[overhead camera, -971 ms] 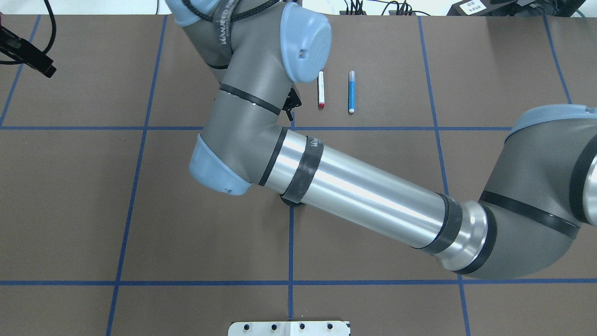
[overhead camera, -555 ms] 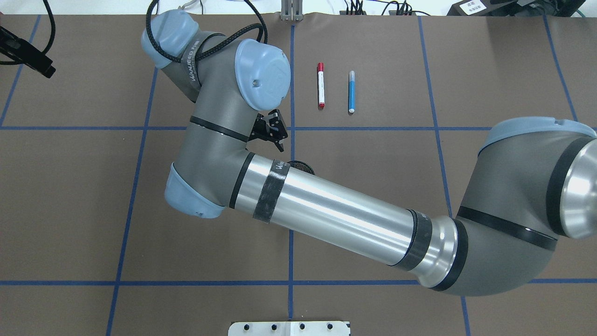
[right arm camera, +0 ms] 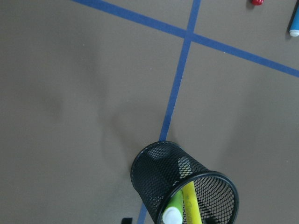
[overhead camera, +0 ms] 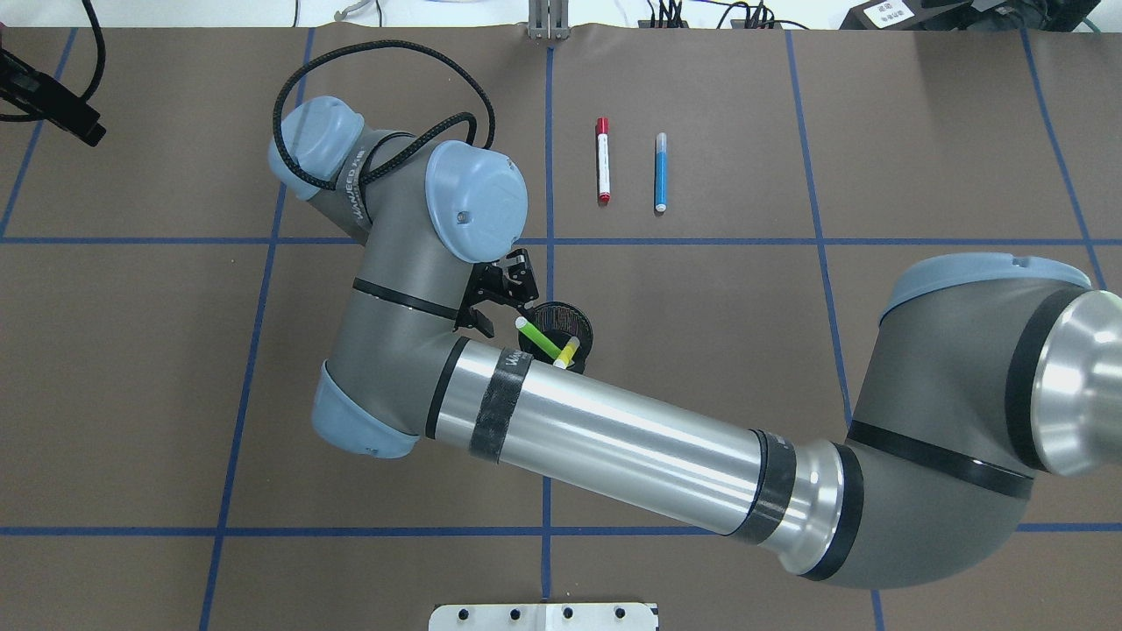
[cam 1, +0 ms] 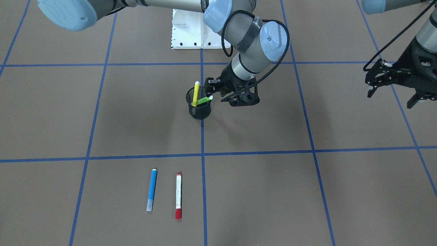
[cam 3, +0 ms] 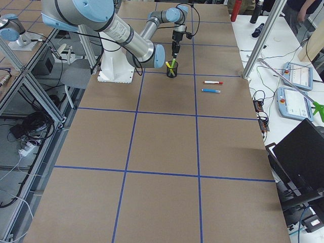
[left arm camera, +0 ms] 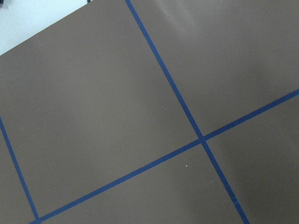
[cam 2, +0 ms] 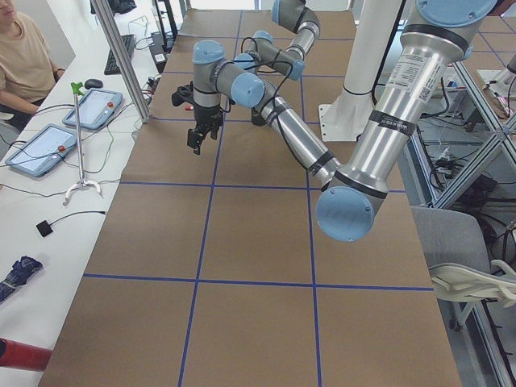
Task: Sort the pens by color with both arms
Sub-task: 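Lower the right gripper into the cup and grasp the green pen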
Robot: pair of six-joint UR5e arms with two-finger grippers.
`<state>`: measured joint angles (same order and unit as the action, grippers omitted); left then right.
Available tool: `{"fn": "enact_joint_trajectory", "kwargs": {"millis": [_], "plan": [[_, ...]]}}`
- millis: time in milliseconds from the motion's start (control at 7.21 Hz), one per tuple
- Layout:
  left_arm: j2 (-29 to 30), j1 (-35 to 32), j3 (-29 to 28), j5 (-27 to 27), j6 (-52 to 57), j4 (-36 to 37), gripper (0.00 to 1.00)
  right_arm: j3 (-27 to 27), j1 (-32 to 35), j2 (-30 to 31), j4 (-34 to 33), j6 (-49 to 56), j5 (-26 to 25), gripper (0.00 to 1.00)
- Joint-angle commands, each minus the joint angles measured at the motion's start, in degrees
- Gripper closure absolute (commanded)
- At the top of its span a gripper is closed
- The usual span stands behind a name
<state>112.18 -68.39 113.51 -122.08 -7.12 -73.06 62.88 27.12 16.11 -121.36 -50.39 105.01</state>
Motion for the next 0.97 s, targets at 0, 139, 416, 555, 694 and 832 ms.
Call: {"fn": "enact_joint_trajectory", "kwargs": {"millis": [0,139,416,555,694,832], "plan": [[0.1,0.0,0.0,0.0,0.0,-0.1,0.01,0.1,-0.2,0.9,0.0,-0.1,-1.4,0.41],[0.1,0.0,0.0,0.0,0.0,-0.1,0.01,0.1,-0.1,0.6,0.0,-0.1,-1.4,0.46],[0.1,0.0,0.0,0.0,0.0,-0.1,0.01,0.1,-0.1,0.8,0.1,-0.1,-1.5,0.6],[0.1,0.1,0.0,0.0,0.0,-0.1,0.01,0.1,-0.1,1.0,0.2,0.0,-2.1,0.61],[0.1,0.0,0.0,0.0,0.0,-0.1,0.01,0.1,0.0,1.0,0.2,0.0,-2.1,0.6],[0.1,0.0,0.0,0.0,0.0,-0.1,0.01,0.1,0.0,1.0,0.2,-0.1,-2.1,0.6]]}}
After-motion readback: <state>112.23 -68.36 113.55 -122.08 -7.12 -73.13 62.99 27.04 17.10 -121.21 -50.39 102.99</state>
